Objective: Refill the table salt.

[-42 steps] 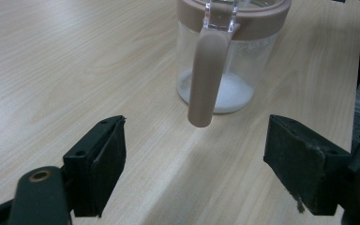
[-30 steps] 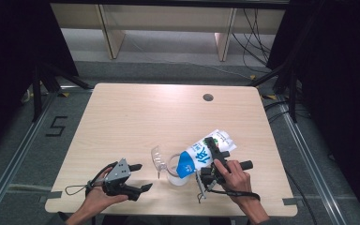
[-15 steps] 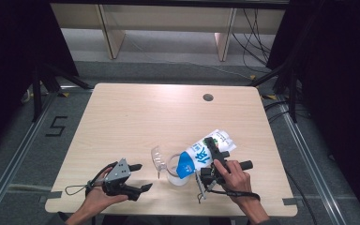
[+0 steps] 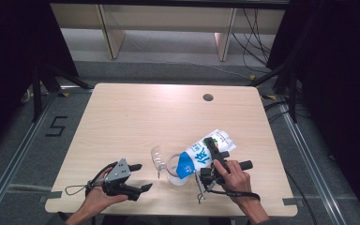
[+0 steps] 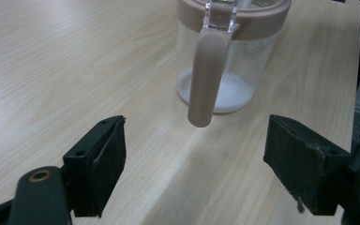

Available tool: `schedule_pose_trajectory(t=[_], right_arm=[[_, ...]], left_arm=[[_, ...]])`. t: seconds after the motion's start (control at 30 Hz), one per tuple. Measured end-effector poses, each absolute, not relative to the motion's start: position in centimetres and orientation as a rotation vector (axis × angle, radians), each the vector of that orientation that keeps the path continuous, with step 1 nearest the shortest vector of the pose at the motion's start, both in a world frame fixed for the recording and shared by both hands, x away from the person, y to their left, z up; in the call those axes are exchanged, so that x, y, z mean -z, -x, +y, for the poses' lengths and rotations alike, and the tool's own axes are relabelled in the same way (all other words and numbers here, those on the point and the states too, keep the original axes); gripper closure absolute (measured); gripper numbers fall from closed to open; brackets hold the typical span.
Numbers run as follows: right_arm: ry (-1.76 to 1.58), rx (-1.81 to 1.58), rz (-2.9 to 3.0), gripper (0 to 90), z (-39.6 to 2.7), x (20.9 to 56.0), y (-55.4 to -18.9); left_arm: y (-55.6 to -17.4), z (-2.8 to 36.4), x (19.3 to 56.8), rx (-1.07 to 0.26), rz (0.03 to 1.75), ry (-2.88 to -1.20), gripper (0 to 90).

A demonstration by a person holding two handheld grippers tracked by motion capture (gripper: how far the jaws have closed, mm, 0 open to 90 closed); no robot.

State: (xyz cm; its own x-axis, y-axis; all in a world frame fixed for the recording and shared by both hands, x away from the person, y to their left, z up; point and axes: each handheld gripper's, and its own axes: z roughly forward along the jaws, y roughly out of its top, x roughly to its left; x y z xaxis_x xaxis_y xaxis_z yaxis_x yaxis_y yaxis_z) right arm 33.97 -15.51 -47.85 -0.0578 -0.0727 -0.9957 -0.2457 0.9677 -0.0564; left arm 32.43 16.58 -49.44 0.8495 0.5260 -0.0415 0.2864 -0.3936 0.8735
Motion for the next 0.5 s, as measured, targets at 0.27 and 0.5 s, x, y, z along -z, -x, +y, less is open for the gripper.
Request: schedule_pose_trajectory(t=[0.27, 0.5], right_arm=[[0.25, -0.145, 1.62, 53.7, -15.51, 47.8, -33.96], [0.238, -0.135, 1.634, 53.9, -15.5, 47.78, -33.86]], left_arm=[[-32.43, 16.58, 49.44, -0.294, 0.598, -2.004, 20.7], [-32.44, 16.58, 49.44, -0.293, 0.596, -2.006, 20.7]])
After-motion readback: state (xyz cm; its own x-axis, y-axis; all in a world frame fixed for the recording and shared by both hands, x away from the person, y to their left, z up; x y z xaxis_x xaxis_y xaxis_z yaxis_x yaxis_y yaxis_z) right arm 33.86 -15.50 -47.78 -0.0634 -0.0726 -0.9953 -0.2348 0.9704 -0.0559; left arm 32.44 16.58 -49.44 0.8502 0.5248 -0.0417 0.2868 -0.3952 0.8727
